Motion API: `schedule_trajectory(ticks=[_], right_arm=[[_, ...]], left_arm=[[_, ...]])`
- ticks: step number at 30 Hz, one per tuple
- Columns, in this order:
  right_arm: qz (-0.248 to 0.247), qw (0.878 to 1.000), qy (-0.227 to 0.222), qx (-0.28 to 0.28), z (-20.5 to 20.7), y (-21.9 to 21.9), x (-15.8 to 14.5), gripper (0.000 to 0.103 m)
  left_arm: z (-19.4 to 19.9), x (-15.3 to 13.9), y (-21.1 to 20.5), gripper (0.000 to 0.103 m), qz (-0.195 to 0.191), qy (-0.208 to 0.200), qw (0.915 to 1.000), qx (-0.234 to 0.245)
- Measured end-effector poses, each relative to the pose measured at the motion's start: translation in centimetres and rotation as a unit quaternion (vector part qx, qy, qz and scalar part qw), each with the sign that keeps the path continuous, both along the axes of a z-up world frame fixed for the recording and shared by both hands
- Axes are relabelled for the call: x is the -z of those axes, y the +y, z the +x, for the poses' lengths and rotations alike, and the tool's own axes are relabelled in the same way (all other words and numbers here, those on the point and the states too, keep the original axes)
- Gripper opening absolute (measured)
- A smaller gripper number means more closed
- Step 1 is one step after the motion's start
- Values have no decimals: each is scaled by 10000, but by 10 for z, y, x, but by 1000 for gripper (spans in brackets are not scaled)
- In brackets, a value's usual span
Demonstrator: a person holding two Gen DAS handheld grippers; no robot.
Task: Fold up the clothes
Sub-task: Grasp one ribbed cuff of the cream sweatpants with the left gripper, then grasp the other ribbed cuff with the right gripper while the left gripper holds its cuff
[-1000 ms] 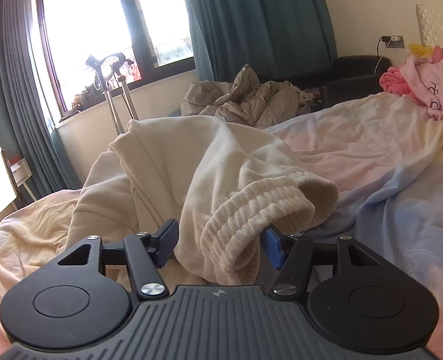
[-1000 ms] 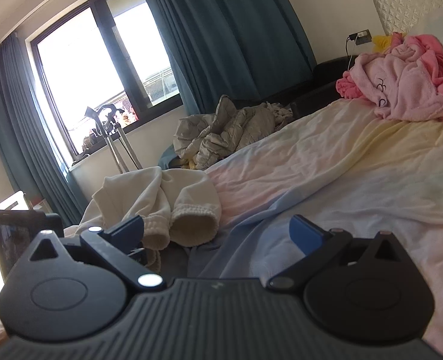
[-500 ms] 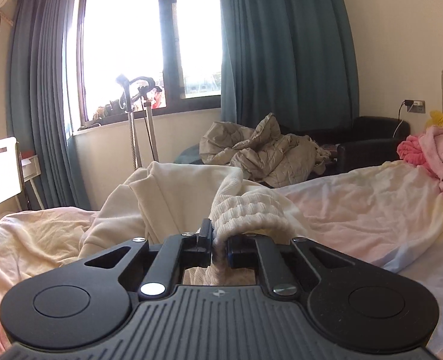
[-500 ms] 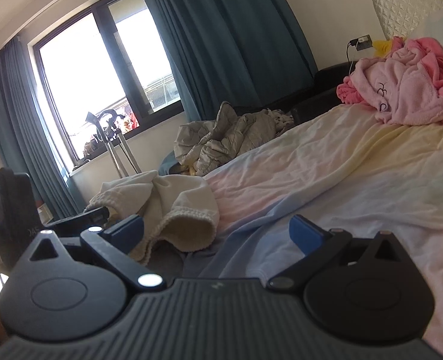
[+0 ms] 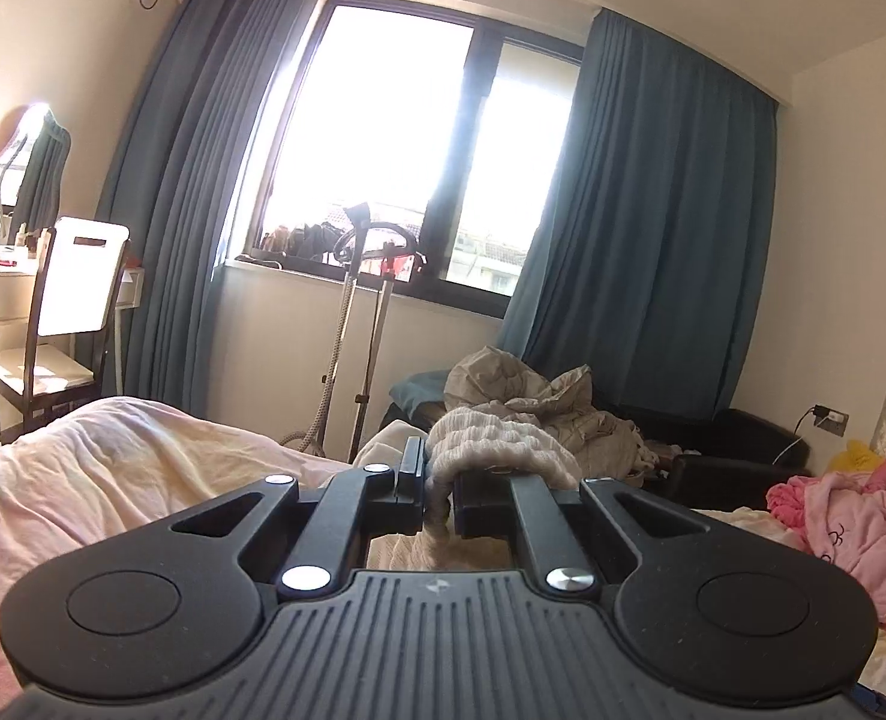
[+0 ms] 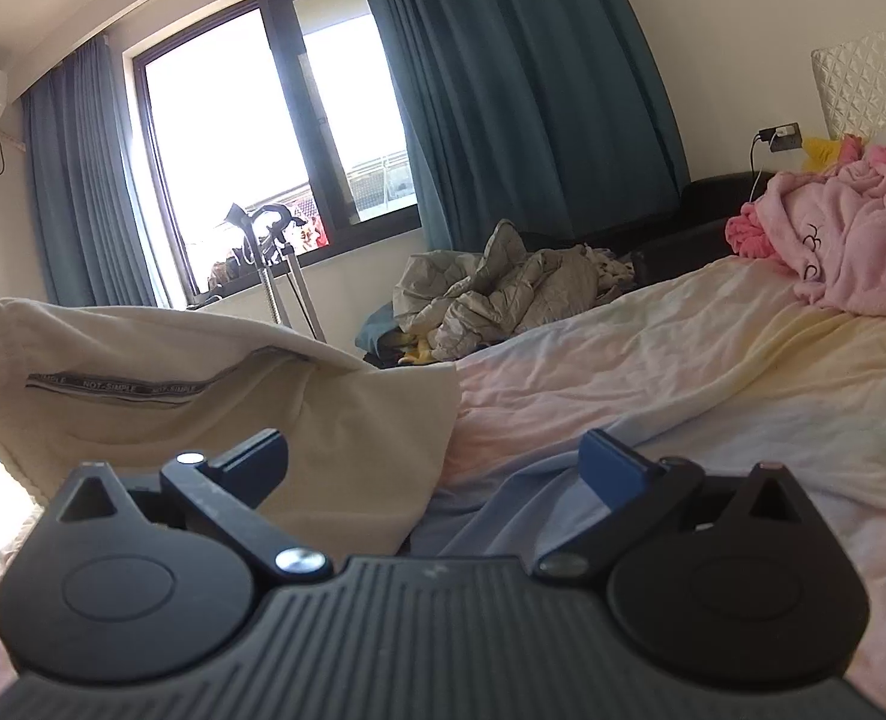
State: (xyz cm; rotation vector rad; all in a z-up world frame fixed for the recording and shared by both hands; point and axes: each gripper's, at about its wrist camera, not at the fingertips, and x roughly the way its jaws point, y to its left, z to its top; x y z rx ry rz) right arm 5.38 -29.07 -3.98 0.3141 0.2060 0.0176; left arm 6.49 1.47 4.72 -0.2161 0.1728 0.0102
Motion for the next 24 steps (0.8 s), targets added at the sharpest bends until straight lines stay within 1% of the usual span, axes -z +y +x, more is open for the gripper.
schedule_trajectory(ticks=[3, 4, 6, 9, 12, 14, 17, 21, 24], right_arm=[[-298, 9994, 93, -177, -1, 15, 0, 103], [-403, 9988, 132, -235, -2, 20, 1, 103], [-546, 9977, 199, -354, -1, 30, 4, 103], [-733, 9952, 272, -582, -1, 45, 13, 103], [-976, 9919, 319, -744, 3, 58, 20, 103], [-1015, 9904, 394, -847, 7, 63, 25, 103], [-1169, 9857, 677, -1008, 16, 75, 39, 103], [-1343, 9775, 920, -1338, 30, 92, 57, 103], [-1293, 9728, 1087, -1587, 38, 102, 68, 103]], left_arm=[[-7, 13, 31, 10, -208, 301, 9990, -259], [-5, 18, 41, 10, -220, 435, 9983, -324], [8, 28, 58, 11, -25, 778, 9960, -440], [24, 42, 85, 11, 53, 1143, 9921, -510], [30, 56, 96, 11, 35, 1229, 9910, -531], [33, 65, 99, 11, 39, 1269, 9904, -539], [38, 76, 99, 12, 68, 1356, 9893, -536], [41, 82, 106, 12, 3, 1357, 9895, -494], [41, 85, 110, 12, -78, 1401, 9888, -501]])
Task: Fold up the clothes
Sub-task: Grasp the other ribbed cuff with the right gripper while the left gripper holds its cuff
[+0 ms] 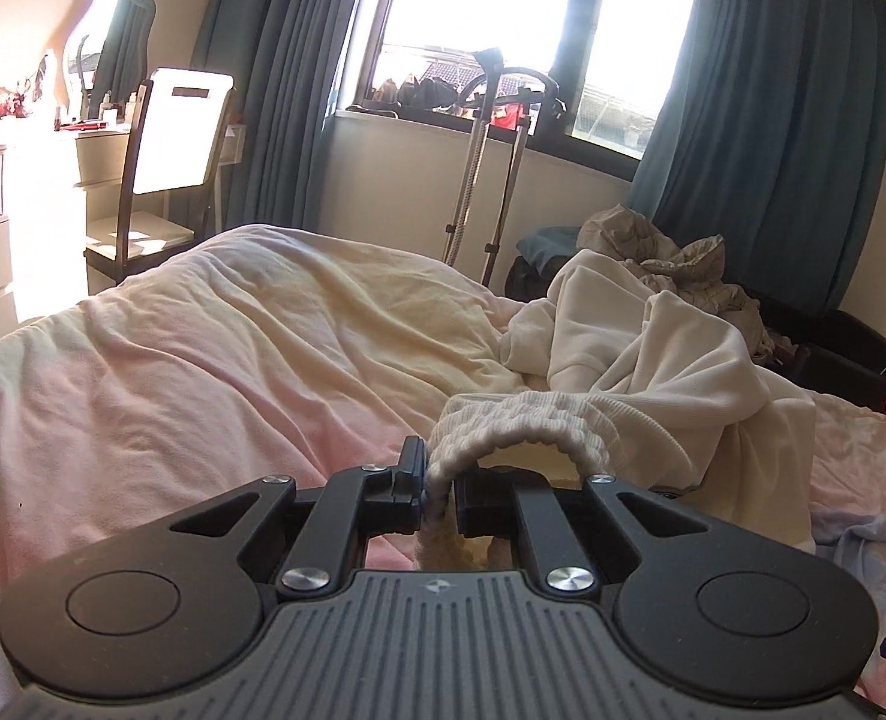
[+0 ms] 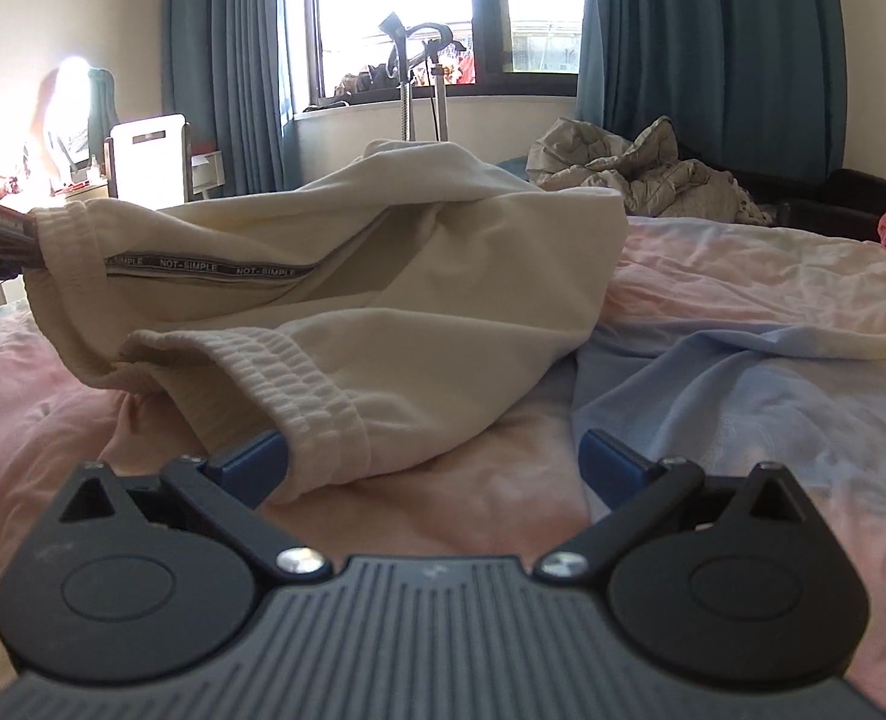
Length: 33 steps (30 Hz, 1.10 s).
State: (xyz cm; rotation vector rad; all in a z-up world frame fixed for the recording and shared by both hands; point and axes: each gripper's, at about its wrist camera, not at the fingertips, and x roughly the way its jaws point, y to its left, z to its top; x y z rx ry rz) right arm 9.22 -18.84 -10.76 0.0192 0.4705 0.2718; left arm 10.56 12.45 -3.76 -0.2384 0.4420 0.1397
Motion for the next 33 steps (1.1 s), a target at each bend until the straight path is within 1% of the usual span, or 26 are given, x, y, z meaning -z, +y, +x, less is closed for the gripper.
schedule_trajectory(ticks=[4, 6, 8, 12, 13, 14, 15, 17, 18, 19, 20, 21, 22, 24, 26, 28, 30, 32, 33], right_arm=[[-79, 9996, 198, -161, 5, 11, 12, 103], [-151, 9994, 229, -230, 6, 15, 14, 103], [-214, 9989, 249, -323, 8, 18, 16, 103], [-300, 9986, 204, -380, 10, 23, 16, 102], [-287, 9988, 172, -369, 11, 22, 15, 102], [-274, 9989, 139, -358, 12, 22, 13, 98], [-258, 9990, 114, -342, 13, 21, 12, 84], [-95, 9990, 199, -398, 15, 17, 9, 68], [4, 9987, 255, -444, 16, 15, 9, 59], [44, 9987, 273, -417, 15, 13, 7, 54], [85, 9988, 290, -390, 14, 12, 6, 45], [123, 9988, 302, -360, 14, 11, 4, 39], [150, 9989, 291, -321, 12, 11, 2, 36], [181, 9993, 221, -228, 9, 11, -3, 27], [145, 9998, 119, -60, 4, 10, -10, 25], [91, 9998, 6, 160, -1, 8, -18, 23], [48, 9988, -209, 443, -6, 3, -27, 21], [4, 9965, -422, 726, -11, -2, -36, 19], [-10, 9949, -526, 855, -14, -4, -40, 19]], left_arm=[[1, 0, 0, 13, 50, 40, 10000, 9], [1, -1, 0, 16, 130, 62, 9999, 15], [0, -1, 1, 24, 96, 75, 9999, -12], [-1, 1, 9, 25, -323, 194, 9993, -51], [-1, 1, 10, 26, -358, 212, 9991, -47], [-1, 0, 10, 29, -324, 224, 9992, -32], [-1, -1, 10, 30, -267, 230, 9994, -19], [-2, -3, 10, 38, -257, 203, 9995, -3], [-2, -4, 11, 39, -263, 186, 9995, 5], [-4, -5, 12, 41, -328, 144, 9994, 12], [-6, -6, 14, 43, -407, 110, 9991, 27], [-7, -7, 14, 46, -442, 124, 9989, 52], [-7, -8, 14, 48, -460, 155, 9988, 80], [-10, -9, 13, 51, -436, 202, 9988, 126], [-10, -9, 10, 55, -389, 316, 9986, 193], [-11, -9, 8, 55, -342, 443, 9981, 262], [-11, -8, 5, 57, -281, 588, 9973, 326], [-10, -5, 1, 66, -166, 812, 9955, 465], [-8, -2, -2, 67, -100, 932, 9941, 539]])
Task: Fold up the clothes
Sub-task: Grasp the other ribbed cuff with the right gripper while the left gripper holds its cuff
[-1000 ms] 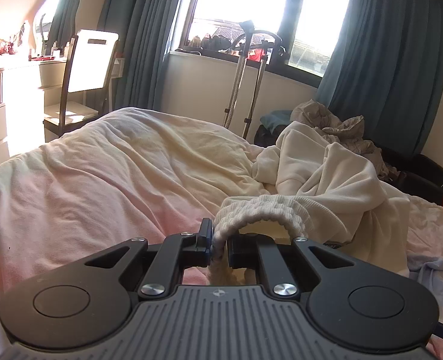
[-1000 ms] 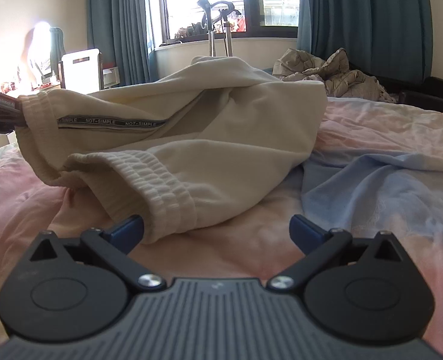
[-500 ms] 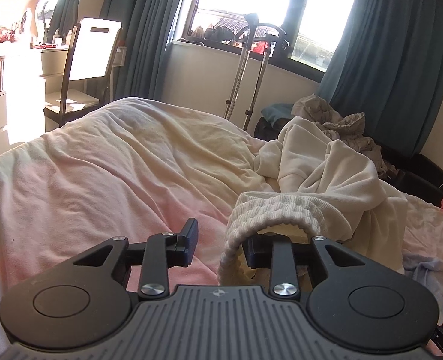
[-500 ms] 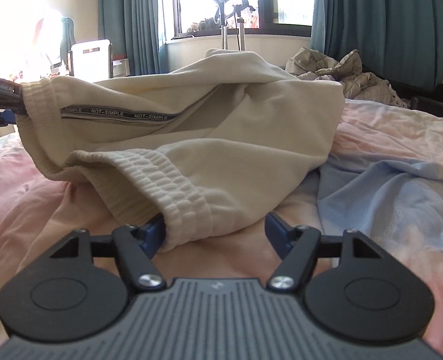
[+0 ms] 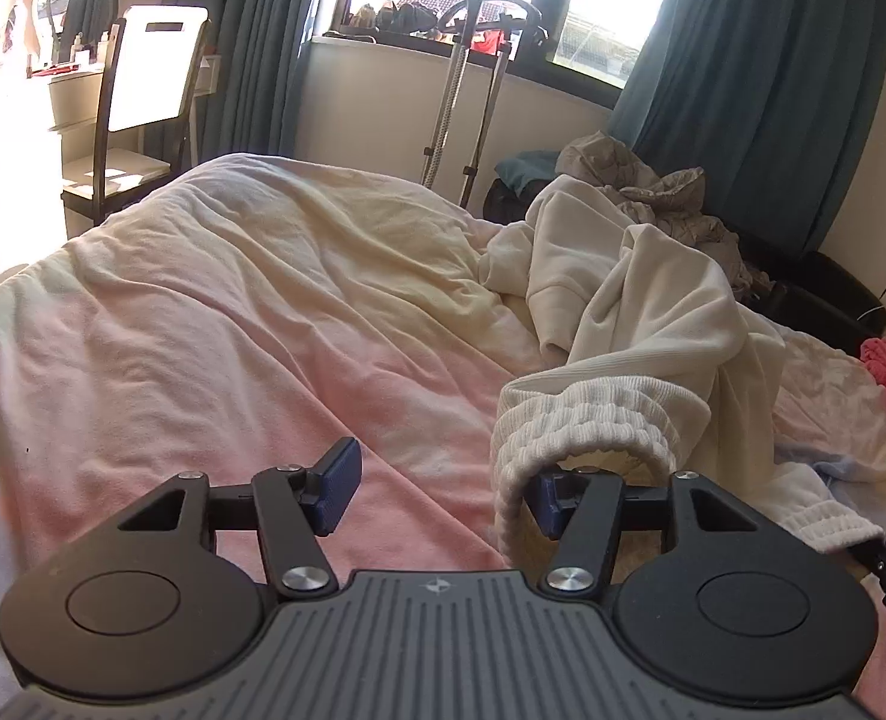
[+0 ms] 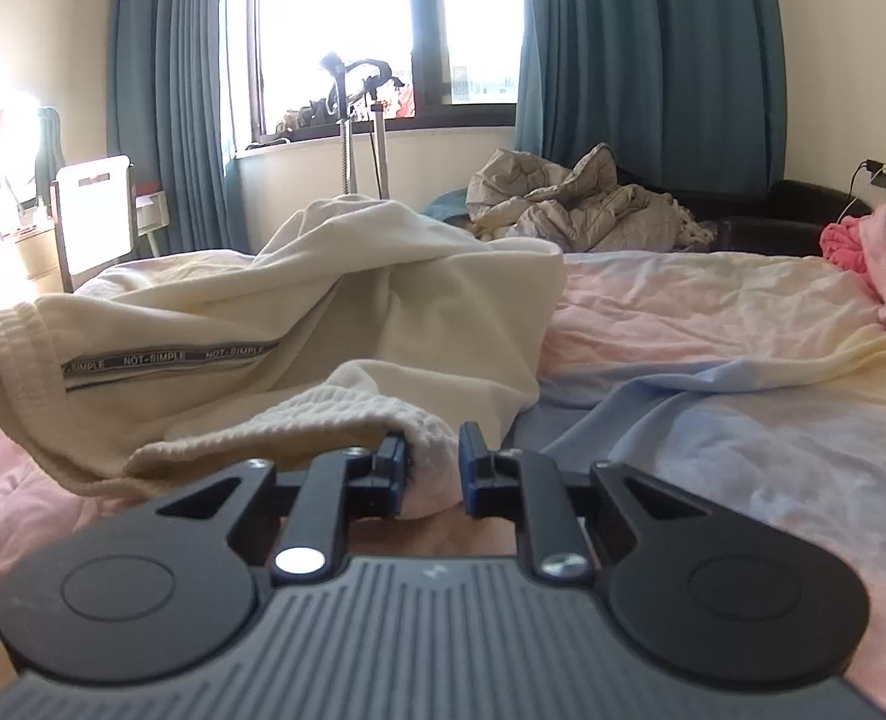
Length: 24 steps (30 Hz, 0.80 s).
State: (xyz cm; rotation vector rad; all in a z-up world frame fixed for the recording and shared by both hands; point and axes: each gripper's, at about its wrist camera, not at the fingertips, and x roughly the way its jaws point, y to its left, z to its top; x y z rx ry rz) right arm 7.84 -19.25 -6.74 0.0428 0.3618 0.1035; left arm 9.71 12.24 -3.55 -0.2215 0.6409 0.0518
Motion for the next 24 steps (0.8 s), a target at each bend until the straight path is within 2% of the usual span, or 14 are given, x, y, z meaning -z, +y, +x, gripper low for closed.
schedule_trajectory(ticks=[3, 5, 8, 10, 13, 15, 20, 22, 24], right_arm=[[89, 9996, 85, 273, 2, -9, 0, 19], [168, 9985, 380, 368, 8, -13, 8, 19], [301, 9943, 930, 423, 19, -18, 24, 20], [419, 9937, 949, 428, 18, -20, 26, 20], [452, 9935, 950, 431, 17, -18, 27, 25], [492, 9923, 1055, 429, 20, -18, 31, 33], [644, 9887, 1252, 510, 26, -25, 42, 43], [842, 9873, 1255, 498, 25, -28, 42, 42], [947, 9880, 1129, 465, 23, -28, 37, 18]], left_arm=[[5, 10, -9, 68, 257, 270, 9991, 195], [7, 14, -13, 68, 438, 287, 9984, 221], [7, 16, -14, 68, 502, 259, 9981, 239], [7, 16, -15, 67, 531, 218, 9980, 249], [8, 15, -20, 67, 696, 184, 9971, 256], [8, 14, -24, 67, 799, 167, 9963, 259], [7, 14, -31, 67, 987, 121, 9945, 333], [7, 14, -32, 67, 994, 101, 9944, 356], [7, 14, -32, 67, 945, 71, 9947, 389]])
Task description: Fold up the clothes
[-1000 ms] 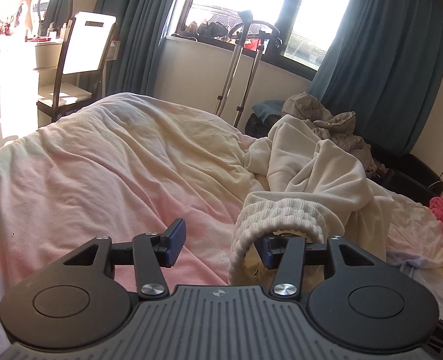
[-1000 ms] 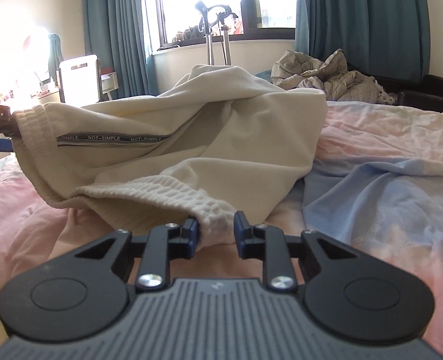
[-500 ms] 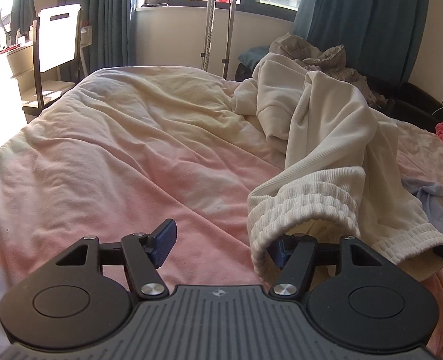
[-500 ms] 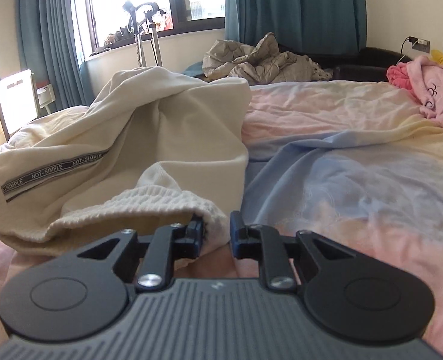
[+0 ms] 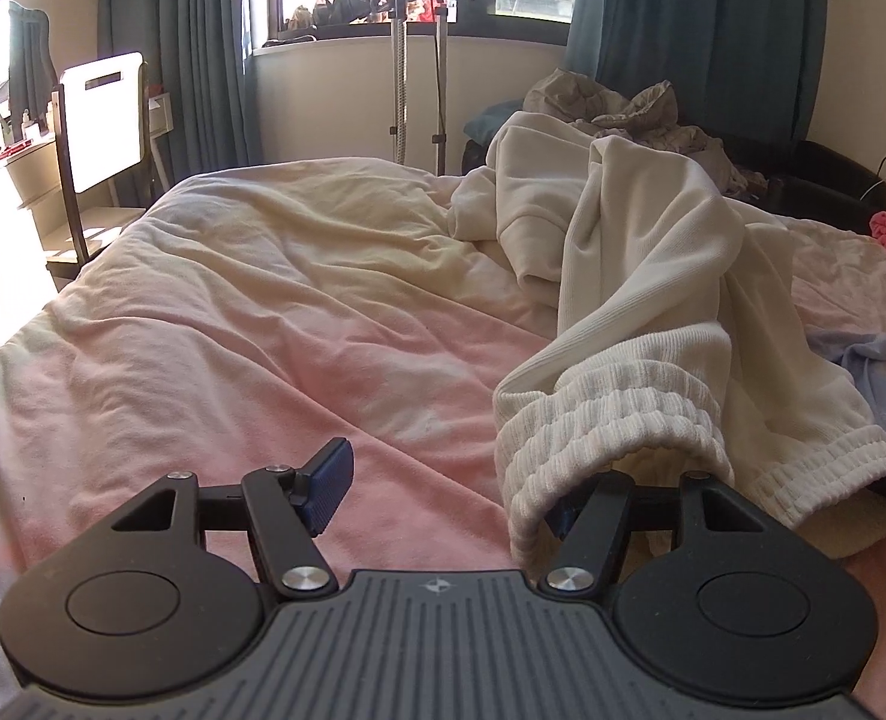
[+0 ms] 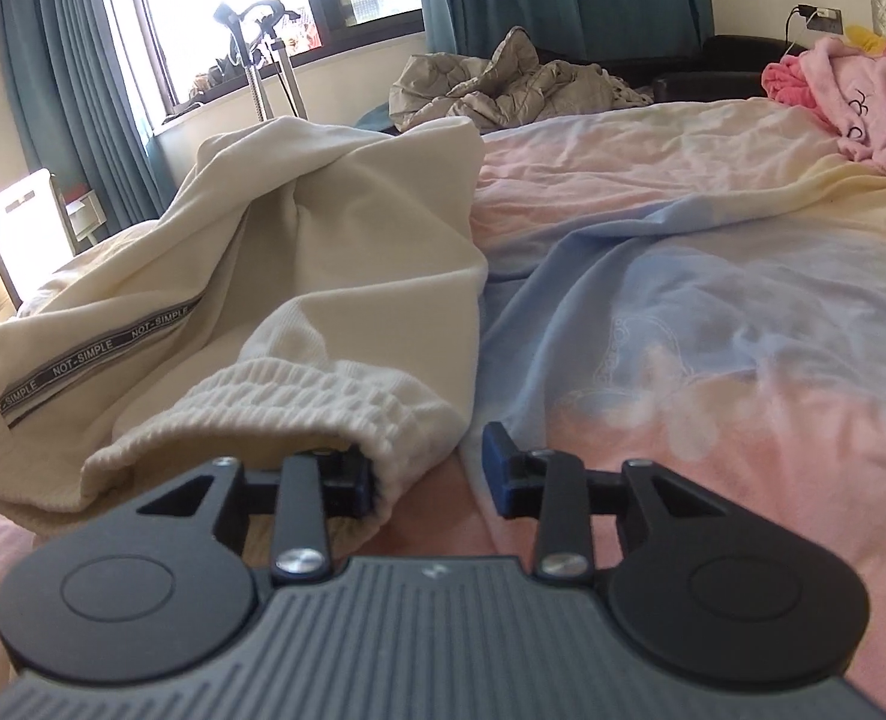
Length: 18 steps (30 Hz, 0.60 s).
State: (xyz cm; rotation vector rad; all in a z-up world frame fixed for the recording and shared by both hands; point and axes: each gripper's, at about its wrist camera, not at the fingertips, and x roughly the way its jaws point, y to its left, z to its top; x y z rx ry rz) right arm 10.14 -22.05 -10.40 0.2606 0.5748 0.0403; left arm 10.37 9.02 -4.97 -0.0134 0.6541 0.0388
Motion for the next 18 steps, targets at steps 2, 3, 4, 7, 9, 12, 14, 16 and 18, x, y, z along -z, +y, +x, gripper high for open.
schedule_trajectory(ticks=[2, 3, 4, 7, 9, 12, 14, 16, 18], right_arm=[[-68, 9995, -295, -24, -6, 5, -12, 17], [-171, 9983, -554, -46, -11, 9, -21, 17], [-205, 9970, -739, -58, -15, 11, -28, 17], [-303, 9933, -1118, -60, -24, 14, -42, 18], [-356, 9924, -1179, -28, -25, 14, -45, 18], [-329, 9947, -971, 50, -20, 10, -39, 18], [-311, 9958, -856, 95, -17, 8, -36, 18], [-308, 9962, -812, 110, -17, 7, -35, 18], [-346, 9961, -802, 113, -17, 8, -34, 18]], left_arm=[[0, -1, -1, 67, -34, -37, 10000, 45], [0, -1, -2, 68, -28, -62, 9999, 76], [-1, -2, -4, 68, -13, -89, 9999, 107], [-2, -2, -8, 72, 30, -129, 9997, 215], [-2, -1, -11, 73, 69, -128, 9995, 267], [-3, 0, -16, 73, 195, -175, 9990, 353], [-6, 0, -20, 74, 335, -255, 9980, 465], [-9, 1, -26, 74, 478, -357, 9962, 629], [-13, 1, -35, 72, 710, -452, 9928, 851]])
